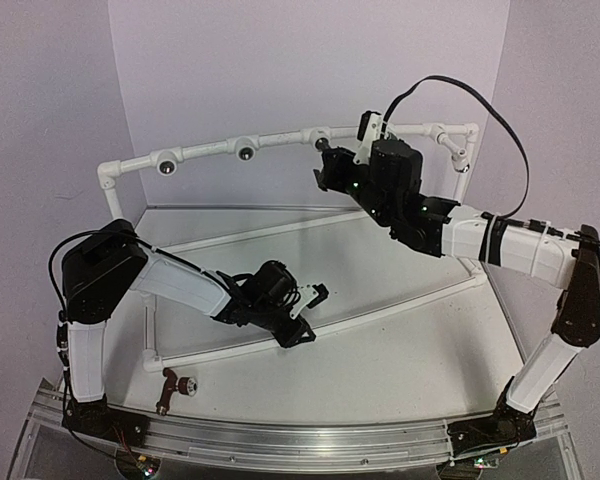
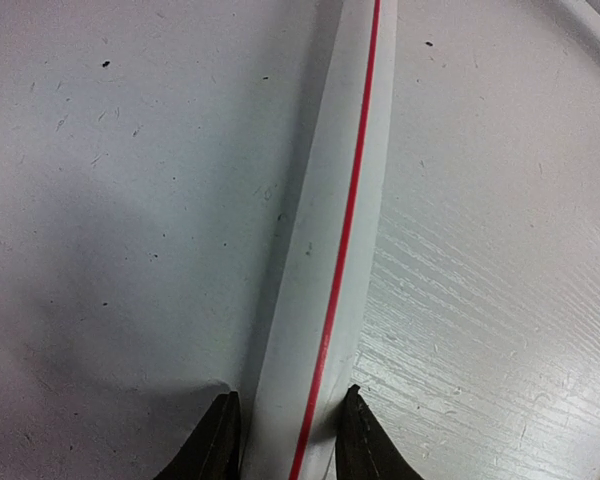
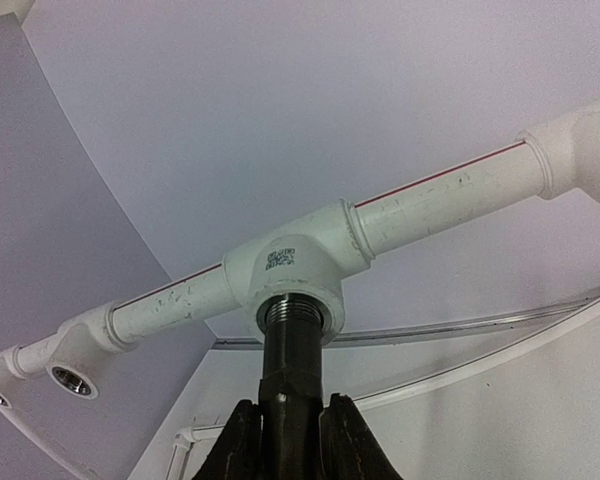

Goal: Install the water faucets

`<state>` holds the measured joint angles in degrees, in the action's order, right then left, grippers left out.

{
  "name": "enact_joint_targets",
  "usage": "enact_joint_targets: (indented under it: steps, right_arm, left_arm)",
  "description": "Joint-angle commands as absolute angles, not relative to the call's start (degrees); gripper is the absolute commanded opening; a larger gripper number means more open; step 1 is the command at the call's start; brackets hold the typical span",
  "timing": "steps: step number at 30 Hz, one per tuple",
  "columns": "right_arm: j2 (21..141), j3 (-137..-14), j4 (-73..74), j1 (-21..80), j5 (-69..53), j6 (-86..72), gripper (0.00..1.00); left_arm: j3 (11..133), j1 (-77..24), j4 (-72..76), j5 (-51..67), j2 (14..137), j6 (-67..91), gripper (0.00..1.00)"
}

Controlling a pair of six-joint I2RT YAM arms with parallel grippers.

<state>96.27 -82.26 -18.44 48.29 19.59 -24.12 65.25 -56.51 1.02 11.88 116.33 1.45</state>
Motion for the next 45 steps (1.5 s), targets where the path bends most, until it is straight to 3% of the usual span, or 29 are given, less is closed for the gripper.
enact_joint_targets:
  steps: [1,21,37,45]
  right_arm:
    - [96.70,-80.66,-28.78,44.82,17.27,-35.28,0.00]
    - [101.25,-77.69,-37.48,43.27,11.00,-65.43,0.00]
    - [108.29,-78.15,-54.44,46.83,17.60,-81.02,0.00]
    - [105.79,-77.36,-51.13,49.42,21.81,-79.65,0.00]
  left_arm:
    - [61.19,-58.89,-13.20,16.73,123.93,8.18,0.07]
    - [61.09,-59.31,-13.18,16.35,123.23,8.18,0.07]
    - [61.15,-59.50,-13.27,16.32,122.79,8.26,0.07]
    - [61.30,-59.59,-13.53,15.40,123.13,8.52,0.07]
